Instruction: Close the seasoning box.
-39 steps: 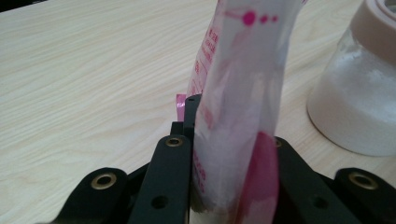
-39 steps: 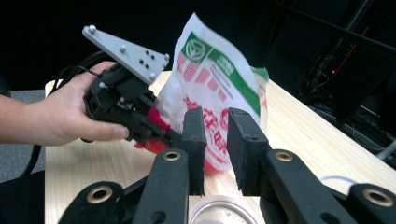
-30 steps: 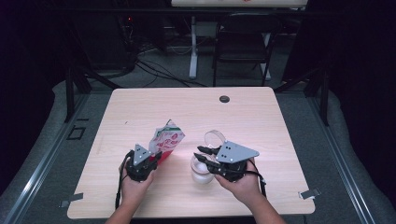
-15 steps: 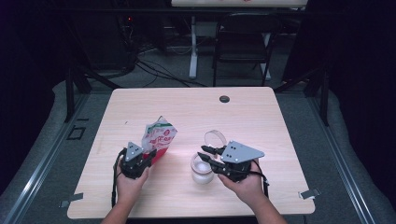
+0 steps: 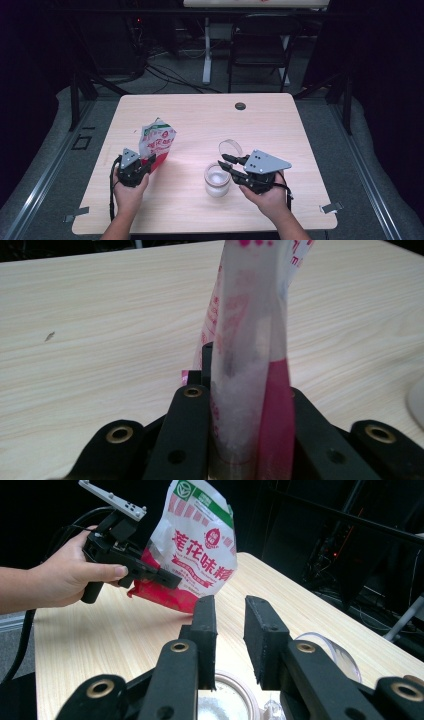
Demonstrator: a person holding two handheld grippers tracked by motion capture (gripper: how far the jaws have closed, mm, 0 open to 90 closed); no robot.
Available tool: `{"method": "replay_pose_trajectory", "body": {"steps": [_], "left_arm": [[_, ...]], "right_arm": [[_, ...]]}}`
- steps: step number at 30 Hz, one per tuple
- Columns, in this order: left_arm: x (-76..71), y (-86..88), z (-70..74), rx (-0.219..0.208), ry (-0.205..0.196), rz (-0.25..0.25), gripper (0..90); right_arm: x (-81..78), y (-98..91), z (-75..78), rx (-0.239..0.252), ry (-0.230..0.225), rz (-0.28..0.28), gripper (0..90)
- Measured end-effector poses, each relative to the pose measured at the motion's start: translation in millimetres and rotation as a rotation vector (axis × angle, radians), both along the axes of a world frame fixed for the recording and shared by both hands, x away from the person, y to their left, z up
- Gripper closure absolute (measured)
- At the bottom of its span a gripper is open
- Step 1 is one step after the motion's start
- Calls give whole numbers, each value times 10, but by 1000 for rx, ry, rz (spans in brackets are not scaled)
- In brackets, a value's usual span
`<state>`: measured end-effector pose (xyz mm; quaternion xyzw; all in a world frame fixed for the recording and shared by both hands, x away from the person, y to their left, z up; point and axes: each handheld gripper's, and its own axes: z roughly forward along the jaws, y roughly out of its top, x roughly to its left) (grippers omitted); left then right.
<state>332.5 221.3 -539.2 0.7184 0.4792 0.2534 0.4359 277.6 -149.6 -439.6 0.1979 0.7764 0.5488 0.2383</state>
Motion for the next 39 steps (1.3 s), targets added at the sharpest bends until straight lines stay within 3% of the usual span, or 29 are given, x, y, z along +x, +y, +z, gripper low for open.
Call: {"method": "replay_pose_trajectory", "body": {"steps": [9, 14, 20, 26, 28, 34, 39], "left_arm": [[-15, -10, -49, -23, 39, 10, 844], [-64, -17, -65, -60, 75, 25, 836], [-74, -52, -76, -46, 106, 17, 819], [-100, -97, -51, 17, 101, -21, 769], [-112, -94, -57, 13, 93, -25, 745], [-163, -30, -61, -75, 69, -19, 634], [-181, -7, -40, -79, 37, -10, 522]], "right_arm": [[0, -64, -11, 2, 8, -12, 743], [-2, -87, -15, 8, 13, -17, 738], [-21, -115, -6, 9, 15, -23, 729], [-29, -145, -2, 15, 21, -35, 718], [-27, -161, -6, 20, 27, -41, 712], [-20, -170, -12, 26, 40, -49, 673], [-18, -170, -13, 37, 40, -67, 634]]}}
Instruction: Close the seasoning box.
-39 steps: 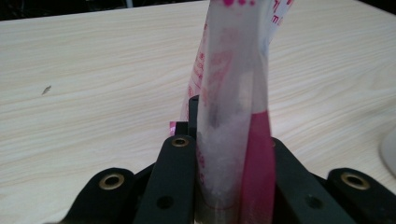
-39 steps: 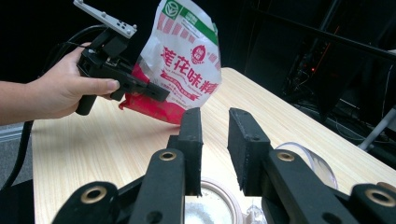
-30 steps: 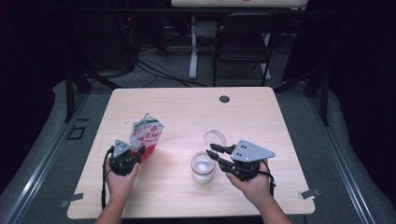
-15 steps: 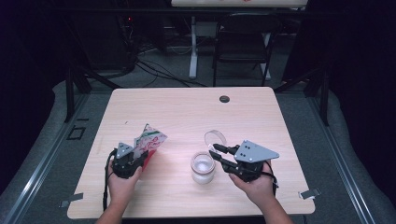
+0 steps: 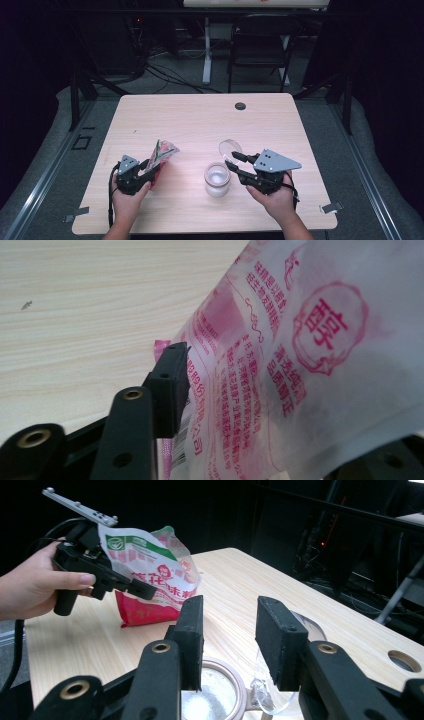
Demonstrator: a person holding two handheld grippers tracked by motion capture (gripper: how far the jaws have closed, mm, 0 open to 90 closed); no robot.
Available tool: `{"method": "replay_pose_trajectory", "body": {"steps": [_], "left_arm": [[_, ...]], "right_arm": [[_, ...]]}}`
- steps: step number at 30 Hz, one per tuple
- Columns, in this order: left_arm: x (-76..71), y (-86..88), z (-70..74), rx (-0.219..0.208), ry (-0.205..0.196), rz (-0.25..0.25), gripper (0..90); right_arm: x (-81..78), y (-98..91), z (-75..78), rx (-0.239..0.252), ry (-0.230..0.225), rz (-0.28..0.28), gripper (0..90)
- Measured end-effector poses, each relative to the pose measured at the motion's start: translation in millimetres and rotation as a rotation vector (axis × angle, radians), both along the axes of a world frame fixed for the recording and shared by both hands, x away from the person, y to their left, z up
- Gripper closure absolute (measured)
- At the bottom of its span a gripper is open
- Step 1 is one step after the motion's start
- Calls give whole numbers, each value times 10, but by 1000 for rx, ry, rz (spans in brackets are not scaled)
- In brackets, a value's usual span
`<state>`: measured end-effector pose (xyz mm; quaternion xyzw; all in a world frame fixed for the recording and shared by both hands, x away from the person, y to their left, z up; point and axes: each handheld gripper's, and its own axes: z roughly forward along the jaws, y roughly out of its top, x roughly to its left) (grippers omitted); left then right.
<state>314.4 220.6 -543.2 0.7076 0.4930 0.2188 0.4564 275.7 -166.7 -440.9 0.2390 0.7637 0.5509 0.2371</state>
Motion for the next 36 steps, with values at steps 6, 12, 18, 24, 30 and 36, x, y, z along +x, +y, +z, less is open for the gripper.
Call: {"method": "replay_pose_trajectory", "body": {"steps": [6, 12, 18, 24, 30, 36], "left_arm": [[-24, 14, 47, -12, -14, -7, 480], [-48, -19, 66, -16, -23, -22, 480], [-83, -86, 87, -8, -33, -60, 483], [-130, -157, 79, 0, -42, -96, 483], [-156, -281, 28, 21, -28, -135, 492], [-164, -373, -27, 44, -9, -162, 493]], "right_arm": [[28, -59, -27, 24, 14, -53, 595], [35, -98, -20, 37, 8, -92, 568], [72, -87, -68, 15, 19, -123, 551], [154, -109, -132, 10, 46, -165, 546], [279, -146, -244, 18, 97, -190, 563], [335, -150, -284, 26, 132, -182, 604]]}}
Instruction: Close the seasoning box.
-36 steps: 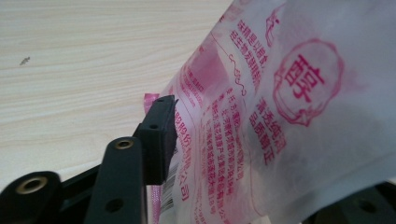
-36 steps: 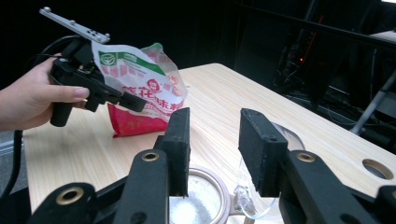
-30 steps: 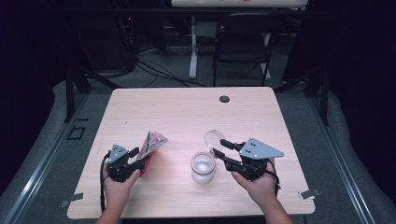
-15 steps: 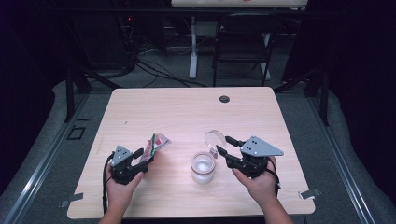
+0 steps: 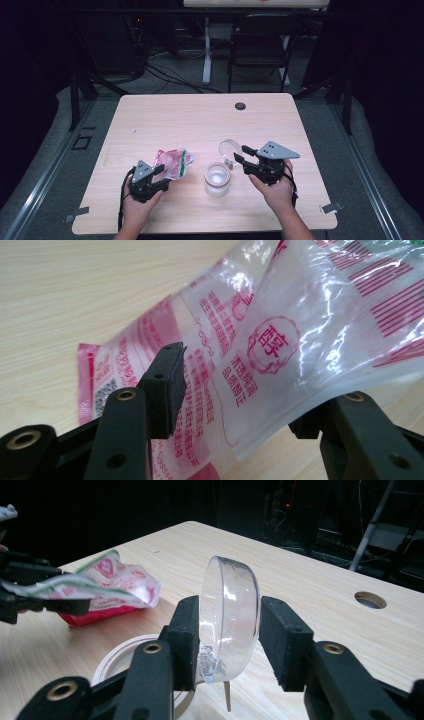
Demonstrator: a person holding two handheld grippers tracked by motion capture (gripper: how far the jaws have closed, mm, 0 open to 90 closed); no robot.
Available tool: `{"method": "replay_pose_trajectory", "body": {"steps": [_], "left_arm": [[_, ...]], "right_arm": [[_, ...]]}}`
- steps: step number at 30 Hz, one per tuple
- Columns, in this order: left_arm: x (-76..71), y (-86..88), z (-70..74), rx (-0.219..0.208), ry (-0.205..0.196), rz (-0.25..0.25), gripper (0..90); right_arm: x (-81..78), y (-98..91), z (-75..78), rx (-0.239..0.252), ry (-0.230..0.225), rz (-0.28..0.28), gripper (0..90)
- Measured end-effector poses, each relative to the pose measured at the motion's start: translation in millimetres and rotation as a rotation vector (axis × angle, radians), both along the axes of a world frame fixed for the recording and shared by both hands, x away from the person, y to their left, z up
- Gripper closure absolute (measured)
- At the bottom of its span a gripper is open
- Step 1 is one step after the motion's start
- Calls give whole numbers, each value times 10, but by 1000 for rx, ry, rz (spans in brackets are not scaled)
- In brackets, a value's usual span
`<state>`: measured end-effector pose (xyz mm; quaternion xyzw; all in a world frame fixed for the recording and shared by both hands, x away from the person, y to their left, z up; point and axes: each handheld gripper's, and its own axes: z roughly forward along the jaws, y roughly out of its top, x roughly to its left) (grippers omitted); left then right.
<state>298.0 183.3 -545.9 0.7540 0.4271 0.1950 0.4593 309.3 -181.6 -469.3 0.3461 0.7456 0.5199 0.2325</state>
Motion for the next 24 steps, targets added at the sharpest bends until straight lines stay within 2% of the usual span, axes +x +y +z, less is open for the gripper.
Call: {"method": "replay_pose_trajectory", "body": {"steps": [6, 12, 21, 24], "left_arm": [[-11, -86, -49, 26, 13, -25, 490], [-26, -152, -89, 52, 9, -42, 481], [-103, -226, -86, 126, -14, -75, 455], [-126, -235, -61, 138, -17, -85, 448]], "right_arm": [[21, -10, -8, 17, 25, 13, 672], [3, 9, -5, 10, 11, 21, 692], [-78, 97, 15, -66, -42, 45, 684], [-104, 143, 20, -89, -57, 64, 675]]}}
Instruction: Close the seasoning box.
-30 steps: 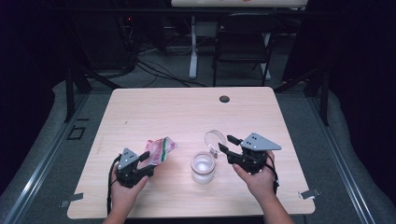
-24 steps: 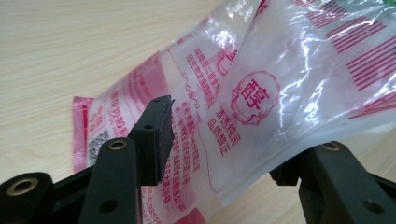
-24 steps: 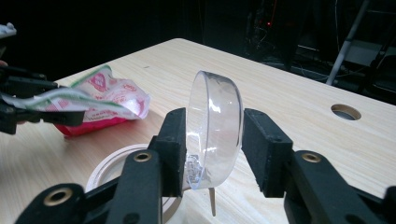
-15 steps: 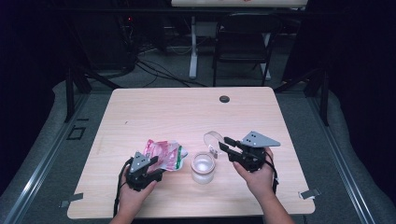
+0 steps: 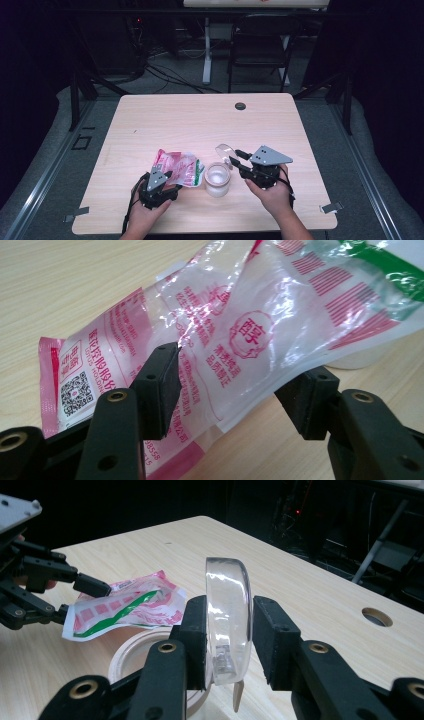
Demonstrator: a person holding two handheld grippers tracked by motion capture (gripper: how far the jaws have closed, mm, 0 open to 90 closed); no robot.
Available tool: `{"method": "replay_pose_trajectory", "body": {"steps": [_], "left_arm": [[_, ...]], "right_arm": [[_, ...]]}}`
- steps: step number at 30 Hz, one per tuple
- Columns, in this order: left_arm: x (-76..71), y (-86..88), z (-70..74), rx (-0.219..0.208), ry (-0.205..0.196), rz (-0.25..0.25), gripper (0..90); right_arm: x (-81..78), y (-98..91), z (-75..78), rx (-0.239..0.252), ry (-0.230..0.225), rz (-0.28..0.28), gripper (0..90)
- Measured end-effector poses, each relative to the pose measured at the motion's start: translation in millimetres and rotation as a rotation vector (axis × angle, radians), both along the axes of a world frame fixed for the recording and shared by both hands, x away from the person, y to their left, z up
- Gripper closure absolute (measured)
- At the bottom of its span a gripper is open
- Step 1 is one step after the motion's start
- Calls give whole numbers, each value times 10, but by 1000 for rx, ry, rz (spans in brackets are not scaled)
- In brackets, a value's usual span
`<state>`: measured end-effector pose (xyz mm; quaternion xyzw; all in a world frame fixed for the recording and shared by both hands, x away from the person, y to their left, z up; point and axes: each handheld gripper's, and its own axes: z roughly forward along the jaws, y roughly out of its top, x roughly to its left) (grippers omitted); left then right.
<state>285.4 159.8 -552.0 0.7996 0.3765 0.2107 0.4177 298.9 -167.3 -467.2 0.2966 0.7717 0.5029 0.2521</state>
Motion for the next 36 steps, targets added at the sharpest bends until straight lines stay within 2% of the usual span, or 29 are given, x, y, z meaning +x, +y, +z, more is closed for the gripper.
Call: {"method": "replay_pose_trajectory", "body": {"steps": [4, 10, 15, 18, 21, 27, 33, 36], "left_arm": [[-22, 16, 24, -17, 8, 1, 442], [-42, 11, 42, -3, 1, -12, 443], [-22, 11, 29, -6, -6, 11, 482], [-5, 39, 43, -14, -5, 30, 522], [22, 86, 67, -41, -9, 49, 574], [68, 155, 109, -64, -19, 73, 694], [79, 146, 104, -46, -14, 79, 777], [75, 141, 102, -40, -13, 78, 785]], "right_arm": [[-18, 50, 1, -21, -12, 9, 666], [-62, 104, -8, -53, -31, 21, 655], [-105, 167, -35, -79, -48, 33, 632], [-142, 213, -56, -111, -65, 41, 621], [-170, 249, -70, -138, -79, 45, 614], [-209, 299, -98, -171, -97, 54, 596], [-225, 355, -139, -190, -97, 65, 563], [-231, 356, -138, -192, -98, 69, 561]]}}
